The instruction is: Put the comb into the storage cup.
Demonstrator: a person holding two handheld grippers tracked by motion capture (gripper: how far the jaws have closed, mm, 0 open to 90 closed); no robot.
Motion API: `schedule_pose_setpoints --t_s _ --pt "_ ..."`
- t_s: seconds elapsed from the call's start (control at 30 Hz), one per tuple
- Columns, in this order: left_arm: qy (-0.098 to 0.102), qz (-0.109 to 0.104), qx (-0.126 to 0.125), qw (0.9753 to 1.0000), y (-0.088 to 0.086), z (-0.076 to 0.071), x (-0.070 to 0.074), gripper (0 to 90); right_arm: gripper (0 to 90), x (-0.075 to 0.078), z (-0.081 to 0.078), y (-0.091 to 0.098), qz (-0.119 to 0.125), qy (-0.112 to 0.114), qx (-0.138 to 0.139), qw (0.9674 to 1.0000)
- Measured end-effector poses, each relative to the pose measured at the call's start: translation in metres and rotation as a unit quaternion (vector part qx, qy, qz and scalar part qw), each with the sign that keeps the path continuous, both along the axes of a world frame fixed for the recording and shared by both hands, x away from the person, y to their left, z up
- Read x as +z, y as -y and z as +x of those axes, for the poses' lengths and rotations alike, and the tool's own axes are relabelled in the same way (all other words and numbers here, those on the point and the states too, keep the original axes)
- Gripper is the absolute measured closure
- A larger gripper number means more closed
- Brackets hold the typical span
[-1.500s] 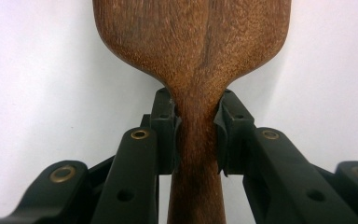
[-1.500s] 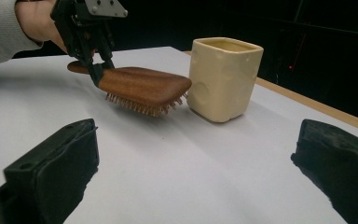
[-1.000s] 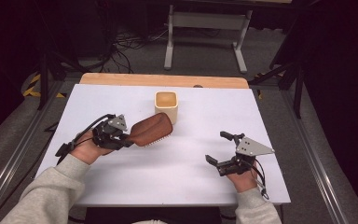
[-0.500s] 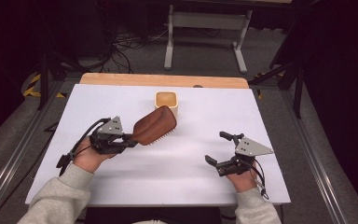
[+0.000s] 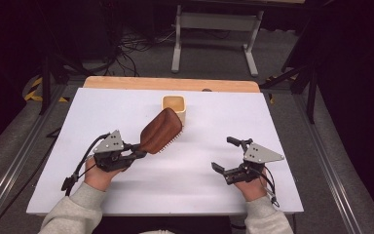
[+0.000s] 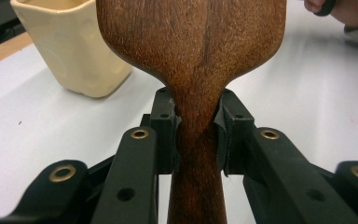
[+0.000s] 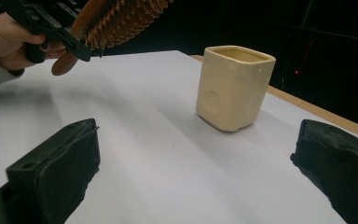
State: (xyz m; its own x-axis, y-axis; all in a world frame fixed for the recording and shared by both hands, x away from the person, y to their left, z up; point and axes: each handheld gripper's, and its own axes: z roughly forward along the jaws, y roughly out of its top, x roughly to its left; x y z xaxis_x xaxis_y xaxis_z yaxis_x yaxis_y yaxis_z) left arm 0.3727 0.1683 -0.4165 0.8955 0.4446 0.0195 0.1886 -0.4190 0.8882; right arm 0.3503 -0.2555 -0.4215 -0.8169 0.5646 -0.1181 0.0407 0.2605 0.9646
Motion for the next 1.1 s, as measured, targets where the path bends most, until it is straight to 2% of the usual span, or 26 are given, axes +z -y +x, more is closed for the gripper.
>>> schedule_pose_setpoints --t_s 0.17,0.27,0.43,0.57,0.73,0.9,1.1 --pt "0.002 -0.007 0.009 0.9999 0.0 -0.002 -0.006 72.9 1.8 0.006 0.001 -0.007 -0.005 -0.006 0.007 0.9999" --pt "0.003 -0.019 0.02 0.9996 0.001 -0.003 -0.01 72.9 2.7 0.012 0.002 -0.015 -0.014 -0.014 0.022 0.9996" --pt "0.014 -0.016 0.037 0.9991 0.003 -0.006 -0.015 72.9 5.0 0.033 0.009 -0.034 -0.016 -0.034 0.044 0.9983" --pt "0.021 -0.014 0.04 0.9989 0.004 -0.007 -0.016 72.9 5.5 0.05 0.017 -0.052 -0.021 -0.041 0.057 0.9973" --pt "0.027 -0.014 0.04 0.9987 0.006 -0.01 -0.016 72.9 5.4 0.063 0.026 -0.073 -0.034 -0.048 0.074 0.9956" --pt "0.029 -0.017 0.042 0.9986 0.005 -0.011 -0.016 72.9 5.0 0.069 0.035 -0.092 -0.037 -0.056 0.08 0.9945" --pt "0.031 -0.016 0.041 0.9986 0.006 -0.012 -0.015 72.8 4.2 0.07 0.045 -0.109 -0.036 -0.075 0.084 0.993"
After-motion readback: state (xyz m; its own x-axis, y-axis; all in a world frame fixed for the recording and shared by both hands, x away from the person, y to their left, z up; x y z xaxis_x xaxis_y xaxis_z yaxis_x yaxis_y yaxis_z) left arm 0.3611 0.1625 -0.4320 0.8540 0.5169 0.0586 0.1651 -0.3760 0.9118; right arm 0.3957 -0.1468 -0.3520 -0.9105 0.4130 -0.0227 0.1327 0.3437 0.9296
